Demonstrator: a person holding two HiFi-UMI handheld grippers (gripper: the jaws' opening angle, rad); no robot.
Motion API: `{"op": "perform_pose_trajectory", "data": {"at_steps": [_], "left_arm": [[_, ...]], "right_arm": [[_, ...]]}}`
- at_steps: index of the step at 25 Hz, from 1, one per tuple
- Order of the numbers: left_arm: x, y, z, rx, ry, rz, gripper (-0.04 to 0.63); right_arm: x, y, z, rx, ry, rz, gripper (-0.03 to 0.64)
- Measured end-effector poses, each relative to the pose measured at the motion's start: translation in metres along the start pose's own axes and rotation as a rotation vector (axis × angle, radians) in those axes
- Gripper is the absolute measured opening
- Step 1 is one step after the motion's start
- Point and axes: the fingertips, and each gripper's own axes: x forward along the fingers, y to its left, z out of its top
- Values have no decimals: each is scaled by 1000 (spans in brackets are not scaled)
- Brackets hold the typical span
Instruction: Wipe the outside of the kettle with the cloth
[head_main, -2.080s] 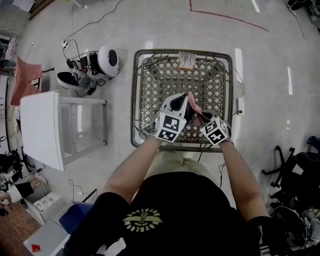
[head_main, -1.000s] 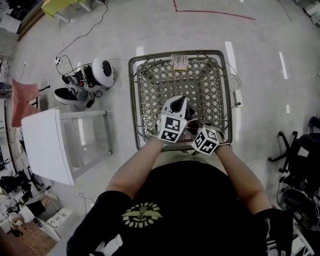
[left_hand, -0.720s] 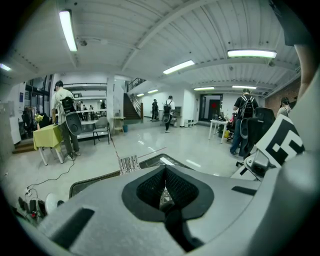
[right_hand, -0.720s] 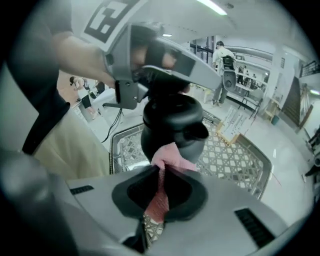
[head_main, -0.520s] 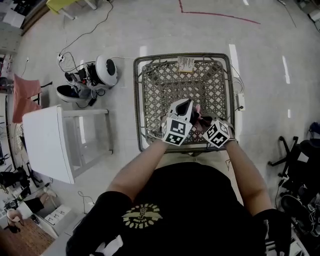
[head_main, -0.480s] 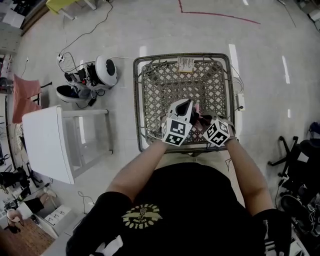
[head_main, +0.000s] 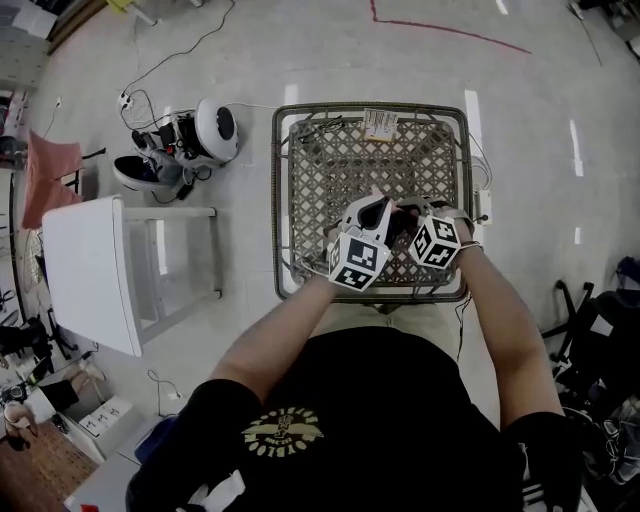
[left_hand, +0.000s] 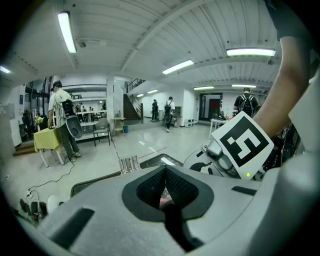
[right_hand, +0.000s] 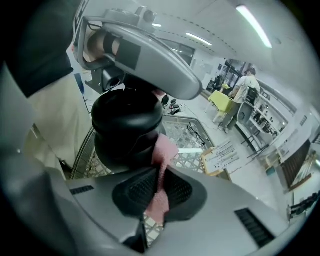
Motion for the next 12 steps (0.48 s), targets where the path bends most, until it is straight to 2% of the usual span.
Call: {"op": "perform_pose_trajectory", "data": {"at_steps": [5, 12], "left_arm": [[-1, -3, -1, 20, 2, 0, 8], [-1, -1, 1, 27, -3, 10, 8]], "right_arm": [[3, 19, -13, 28, 26, 37, 28], [10, 71, -32, 131, 41, 110, 28]]}}
